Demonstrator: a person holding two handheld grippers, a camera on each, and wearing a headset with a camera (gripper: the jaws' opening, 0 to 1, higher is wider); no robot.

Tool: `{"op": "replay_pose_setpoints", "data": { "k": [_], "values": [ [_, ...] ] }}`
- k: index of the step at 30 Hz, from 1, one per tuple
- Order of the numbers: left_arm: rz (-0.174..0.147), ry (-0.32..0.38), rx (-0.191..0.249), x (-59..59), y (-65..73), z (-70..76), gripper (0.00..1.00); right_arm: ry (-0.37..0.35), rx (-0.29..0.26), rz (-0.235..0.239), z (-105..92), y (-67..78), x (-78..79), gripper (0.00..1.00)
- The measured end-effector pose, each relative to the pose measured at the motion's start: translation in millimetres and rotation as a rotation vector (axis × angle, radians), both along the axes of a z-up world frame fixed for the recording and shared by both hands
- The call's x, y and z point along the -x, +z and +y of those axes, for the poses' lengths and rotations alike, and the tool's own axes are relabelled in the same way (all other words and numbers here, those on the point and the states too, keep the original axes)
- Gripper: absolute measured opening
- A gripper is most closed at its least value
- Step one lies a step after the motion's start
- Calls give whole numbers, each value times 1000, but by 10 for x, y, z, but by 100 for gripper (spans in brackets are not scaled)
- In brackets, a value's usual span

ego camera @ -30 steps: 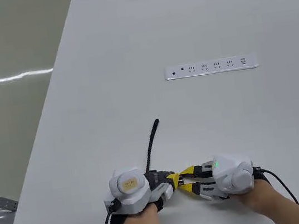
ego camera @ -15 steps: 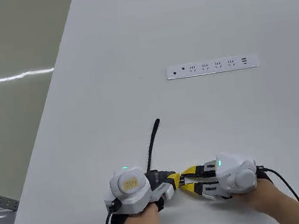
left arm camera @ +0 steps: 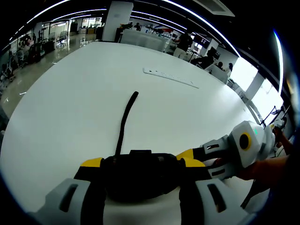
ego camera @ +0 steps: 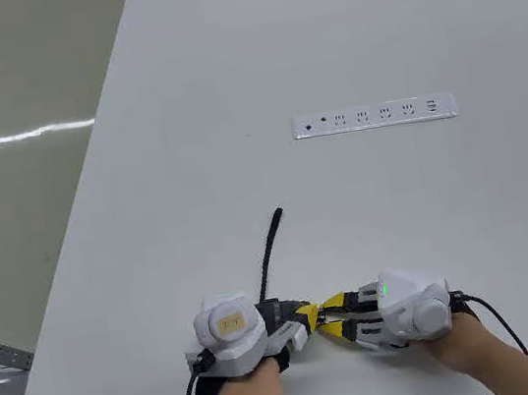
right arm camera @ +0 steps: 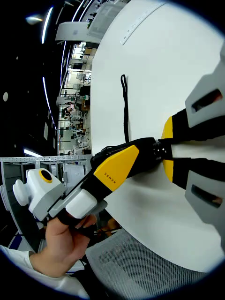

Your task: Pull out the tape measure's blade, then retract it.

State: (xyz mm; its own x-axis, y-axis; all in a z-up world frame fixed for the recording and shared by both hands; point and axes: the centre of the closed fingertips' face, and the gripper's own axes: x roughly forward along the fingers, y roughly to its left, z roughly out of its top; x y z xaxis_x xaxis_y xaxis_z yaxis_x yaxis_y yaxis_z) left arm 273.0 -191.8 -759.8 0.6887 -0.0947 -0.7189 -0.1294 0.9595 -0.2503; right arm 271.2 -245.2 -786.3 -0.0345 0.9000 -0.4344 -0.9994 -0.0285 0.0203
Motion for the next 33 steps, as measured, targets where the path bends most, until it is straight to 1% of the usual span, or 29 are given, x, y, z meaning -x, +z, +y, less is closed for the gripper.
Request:
{"op": "replay_pose_setpoints", "data": {
  "k": [11,17,21,25,27,29,33],
  "values": [
    [0,2,-1,-6,8,-9,60,12,13,-8,0,4,-14,11],
    [-11,-2,-4,-6,5,-11,61,-6,14,19,-11,-1,-17,13],
    [-18,-3,-1,-6,1,-7,62,-14,15,23,-11,-6,-18,14],
    [-15,-10,3,-6,-1,-7,62,-26,21,31,-8,-4,-18,14],
    [-19,-13,1,-3,8,-8,62,-29,24,28,-8,0,-12,15],
    [-20,-13,-2,-2,11,-9,62,-39,23,39,-6,6,-10,15],
    [-17,-27,-6,6,14,-12,63,-41,29,35,0,4,0,16]
  ]
}}
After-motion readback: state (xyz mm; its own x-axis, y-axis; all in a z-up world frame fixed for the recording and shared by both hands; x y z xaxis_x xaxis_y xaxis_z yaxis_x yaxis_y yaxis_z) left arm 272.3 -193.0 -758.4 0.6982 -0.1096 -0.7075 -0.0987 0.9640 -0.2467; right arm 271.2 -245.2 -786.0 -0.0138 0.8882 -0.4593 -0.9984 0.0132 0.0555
